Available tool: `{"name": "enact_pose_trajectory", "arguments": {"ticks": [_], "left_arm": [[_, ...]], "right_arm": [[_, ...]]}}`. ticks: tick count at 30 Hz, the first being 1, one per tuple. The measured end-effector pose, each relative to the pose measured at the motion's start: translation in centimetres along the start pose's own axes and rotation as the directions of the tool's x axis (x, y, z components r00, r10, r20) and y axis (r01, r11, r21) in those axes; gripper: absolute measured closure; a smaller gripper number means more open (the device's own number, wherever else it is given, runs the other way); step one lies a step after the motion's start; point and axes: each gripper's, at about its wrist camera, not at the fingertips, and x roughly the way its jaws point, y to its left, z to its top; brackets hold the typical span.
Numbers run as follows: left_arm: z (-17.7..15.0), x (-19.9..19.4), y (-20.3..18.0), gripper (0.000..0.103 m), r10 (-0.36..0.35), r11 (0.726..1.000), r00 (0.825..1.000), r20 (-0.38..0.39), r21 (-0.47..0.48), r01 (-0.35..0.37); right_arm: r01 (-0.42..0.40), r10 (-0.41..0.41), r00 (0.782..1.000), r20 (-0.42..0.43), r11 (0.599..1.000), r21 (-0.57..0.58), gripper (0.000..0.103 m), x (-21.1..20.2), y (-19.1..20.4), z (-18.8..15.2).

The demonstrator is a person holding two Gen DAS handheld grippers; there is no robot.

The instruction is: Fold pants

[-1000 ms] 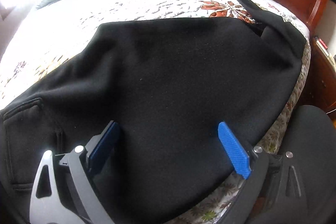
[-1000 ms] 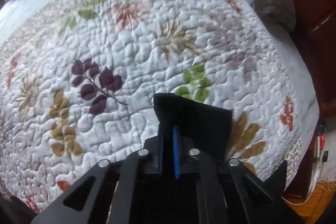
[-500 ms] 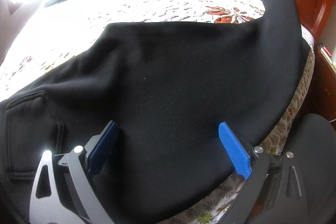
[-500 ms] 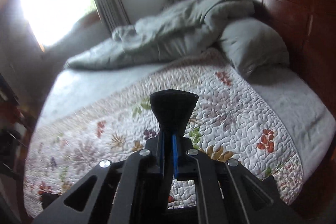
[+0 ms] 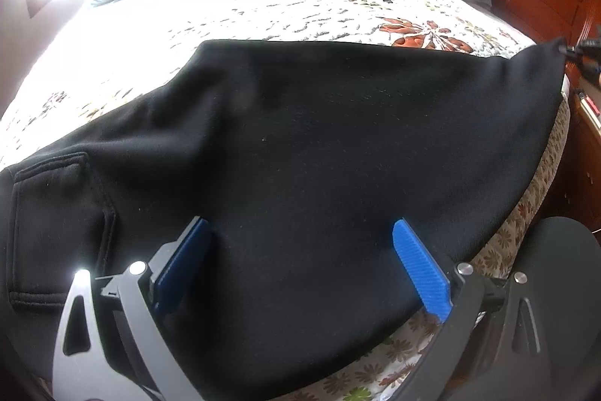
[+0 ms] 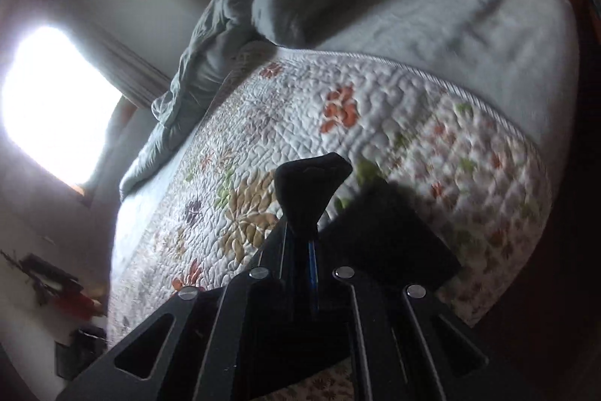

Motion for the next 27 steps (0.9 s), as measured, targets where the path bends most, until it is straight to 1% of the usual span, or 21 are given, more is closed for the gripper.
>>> {"name": "enact_pose_trajectory", "arguments": {"ticks": [4,6,7,9,10,11,12,14,16,18,19,20,24,27], "left_arm": [[0.0,0.0,0.1,0.005,0.001,1.0,1.0,-0.001,-0.004,-0.001],[-0.1,0.0,0.1,0.005,0.002,1.0,1.0,-0.004,-0.004,-0.002],[-0.1,0.0,0.1,0.005,0.002,1.0,1.0,-0.005,-0.003,-0.002],[-0.1,0.1,0.2,0.005,0.001,1.0,1.0,-0.007,0.0,-0.001],[0.0,0.1,0.1,0.005,0.001,1.0,1.0,-0.008,0.001,-0.001],[0.0,0.2,0.1,0.005,0.001,1.0,1.0,-0.009,0.001,-0.001],[0.0,0.2,0.1,0.005,0.002,1.0,1.0,-0.01,0.001,-0.002],[0.1,0.2,0.1,0.005,0.002,1.0,1.0,-0.011,0.001,-0.002],[0.1,0.3,0.1,0.004,0.003,1.0,1.0,-0.011,0.001,-0.003],[0.2,0.3,0.0,0.004,0.003,1.0,1.0,-0.013,0.001,-0.003],[0.2,0.4,-0.1,0.004,0.004,1.0,1.0,-0.015,0.002,-0.004],[0.3,0.4,-0.1,0.004,0.004,1.0,1.0,-0.017,0.002,-0.004],[0.5,0.5,-0.2,0.004,0.002,1.0,1.0,-0.023,0.003,-0.002],[0.5,0.6,-0.2,0.003,0.002,1.0,1.0,-0.022,0.003,-0.002]], "right_arm": [[-0.059,0.059,0.998,0.003,0.994,0.097,0.097,0.2,-2.9,-0.7],[-0.094,0.095,0.995,0.001,0.984,0.154,0.094,0.6,-4.4,-1.1],[-0.105,0.107,0.994,0.0,0.978,0.18,0.09,0.8,-5.0,-1.3],[-0.12,0.125,0.992,-0.005,0.965,0.232,0.08,1.2,-6.1,-1.9],[-0.133,0.139,0.99,-0.006,0.957,0.257,0.069,1.4,-6.6,-2.2],[-0.143,0.149,0.989,-0.003,0.95,0.278,0.065,1.5,-6.9,-2.6],[-0.158,0.165,0.986,0.0,0.944,0.288,0.065,1.6,-7.0,-3.0],[-0.181,0.192,0.981,-0.008,0.934,0.308,0.061,2.2,-7.1,-4.0],[-0.187,0.207,0.978,-0.038,0.936,0.298,0.061,3.4,-6.6,-4.8],[-0.185,0.208,0.977,-0.053,0.941,0.283,0.063,4.2,-6.0,-4.9],[-0.166,0.184,0.982,-0.051,0.953,0.253,0.079,4.2,-5.4,-4.7],[-0.15,0.165,0.985,-0.047,0.962,0.227,0.098,4.1,-5.0,-4.4],[-0.168,0.171,0.985,-0.01,0.976,0.137,0.098,1.9,-2.8,-3.5],[-0.096,0.11,0.991,-0.075,0.981,0.171,0.098,2.7,-4.8,-4.3]]}}
